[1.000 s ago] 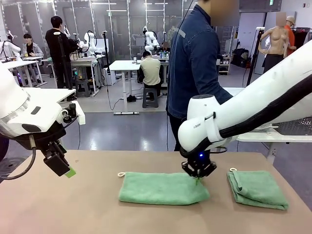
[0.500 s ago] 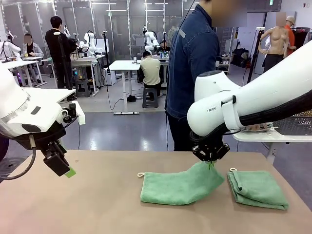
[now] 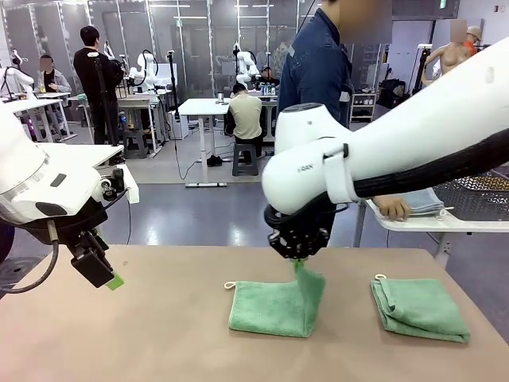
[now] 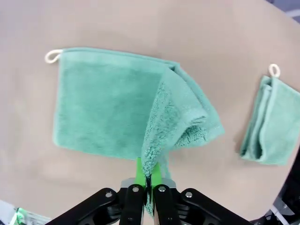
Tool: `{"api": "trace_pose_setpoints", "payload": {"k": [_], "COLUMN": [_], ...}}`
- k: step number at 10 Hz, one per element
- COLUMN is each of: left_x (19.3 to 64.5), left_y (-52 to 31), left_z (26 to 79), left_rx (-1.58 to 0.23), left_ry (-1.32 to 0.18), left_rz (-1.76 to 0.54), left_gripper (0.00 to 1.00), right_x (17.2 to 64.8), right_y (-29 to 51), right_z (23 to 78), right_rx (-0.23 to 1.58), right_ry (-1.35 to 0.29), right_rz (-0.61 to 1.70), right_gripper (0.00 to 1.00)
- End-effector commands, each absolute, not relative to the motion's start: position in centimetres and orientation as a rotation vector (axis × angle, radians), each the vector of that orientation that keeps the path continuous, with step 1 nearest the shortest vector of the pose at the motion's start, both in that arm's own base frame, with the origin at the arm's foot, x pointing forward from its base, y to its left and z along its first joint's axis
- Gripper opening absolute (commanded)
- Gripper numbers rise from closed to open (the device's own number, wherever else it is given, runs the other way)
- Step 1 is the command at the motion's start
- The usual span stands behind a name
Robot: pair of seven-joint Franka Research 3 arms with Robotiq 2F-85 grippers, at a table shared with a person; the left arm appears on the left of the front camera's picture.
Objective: Fold the towels and place them in the basket.
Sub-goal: When a person lays out a Towel with hook on the table, fold it in half twice.
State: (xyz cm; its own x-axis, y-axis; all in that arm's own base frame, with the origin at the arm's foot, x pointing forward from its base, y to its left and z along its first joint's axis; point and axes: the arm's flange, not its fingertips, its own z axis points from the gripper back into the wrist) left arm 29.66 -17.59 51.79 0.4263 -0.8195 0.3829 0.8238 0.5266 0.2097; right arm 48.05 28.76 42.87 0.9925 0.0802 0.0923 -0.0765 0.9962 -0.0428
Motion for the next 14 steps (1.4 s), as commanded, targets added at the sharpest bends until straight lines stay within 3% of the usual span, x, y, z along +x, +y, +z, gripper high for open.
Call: {"api": "trace_pose_setpoints", "payload": {"k": [1,9,11,14], "left_x": [29.8,29.8,29.8,29.8], "left_y": [-17.8,-17.8,-17.8,-17.8], "left_z": [51.7,51.7,51.7,51.7], "left_rx": [0.005,0.005,0.005,0.005], "left_ry": [-0.481,-0.481,-0.481,-0.481], "left_rz": [-1.015,-1.015,-1.015,-1.015], "left_gripper": [1.00,1.00,1.00,1.00], "right_x": [49.3,51.3,51.5,51.6], "right_y": [31.6,39.7,40.0,39.7], "right_z": [42.6,37.2,36.6,36.9], "right_rx": [-0.024,0.000,-0.015,-0.018], "right_ry": [-0.046,0.031,0.036,0.035], "right_rz": [0.024,-0.098,-0.099,-0.106], "right_gripper": [0.00,0.00,0.41,0.91]}}
